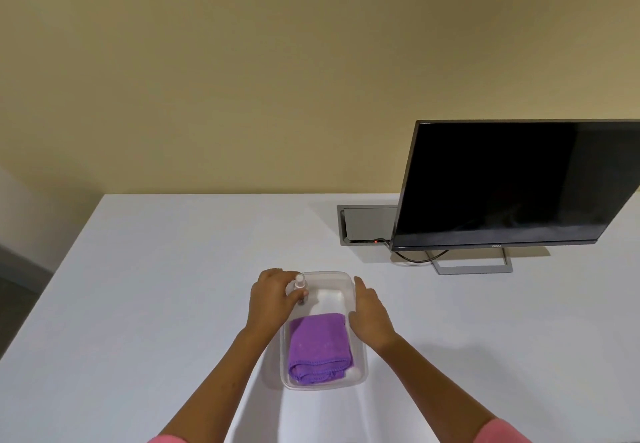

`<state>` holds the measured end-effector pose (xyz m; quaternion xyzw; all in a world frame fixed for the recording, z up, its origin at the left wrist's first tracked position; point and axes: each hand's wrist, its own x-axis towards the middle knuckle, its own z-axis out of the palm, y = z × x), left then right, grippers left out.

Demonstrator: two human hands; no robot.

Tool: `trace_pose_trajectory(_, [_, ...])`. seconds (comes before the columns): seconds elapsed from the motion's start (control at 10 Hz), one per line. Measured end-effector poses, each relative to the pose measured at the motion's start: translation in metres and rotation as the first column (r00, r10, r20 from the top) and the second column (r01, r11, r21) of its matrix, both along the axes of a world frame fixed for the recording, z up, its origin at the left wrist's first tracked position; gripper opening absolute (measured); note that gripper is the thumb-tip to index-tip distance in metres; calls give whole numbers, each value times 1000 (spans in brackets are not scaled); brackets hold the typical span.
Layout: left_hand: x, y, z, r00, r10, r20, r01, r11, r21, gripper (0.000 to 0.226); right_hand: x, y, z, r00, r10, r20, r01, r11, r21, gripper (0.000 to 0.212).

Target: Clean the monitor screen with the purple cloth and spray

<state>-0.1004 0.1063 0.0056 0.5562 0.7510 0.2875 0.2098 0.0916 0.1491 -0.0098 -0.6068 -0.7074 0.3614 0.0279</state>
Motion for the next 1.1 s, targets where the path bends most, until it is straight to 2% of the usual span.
trace_pose_trajectory(0.1, [-3,1,-12,998,-19,-65,16,999,-52,24,3,-1,-5,998,-10,-57,9,1000,-19,57])
trace_pose_trajectory(0.6, [-6,4,-24,994,-17,109,28,995,-101,38,1,-4,-8,999,-12,-34,10,998,-70,57])
trace_pose_trajectory(0.7, [-6,3,-23,990,-29,136,45,993,-113,46,1,-3,-9,1000,-8,-26,5,997,-79,60])
trace_pose_trajectory(0.8, [-6,-1,-26,989,-36,140,57,987,-147,66,1,-1,-12,1000,0,-15,-1,996,-90,62])
trace_pose_trajectory(0.9, [-3,-4,-21,995,-20,100,32,992,-123,78,4,-2,-9,999,4,-51,-9,995,-96,60])
trace_pose_trajectory(1.0, [7,-7,-15,998,32,-58,-29,998,57,77,9,-3,-3,994,-7,-109,0,997,-73,54])
trace_pose_trajectory(1.1, [18,-4,-13,991,46,-122,-29,989,142,71,22,-2,-6,990,-56,-133,52,998,-32,57])
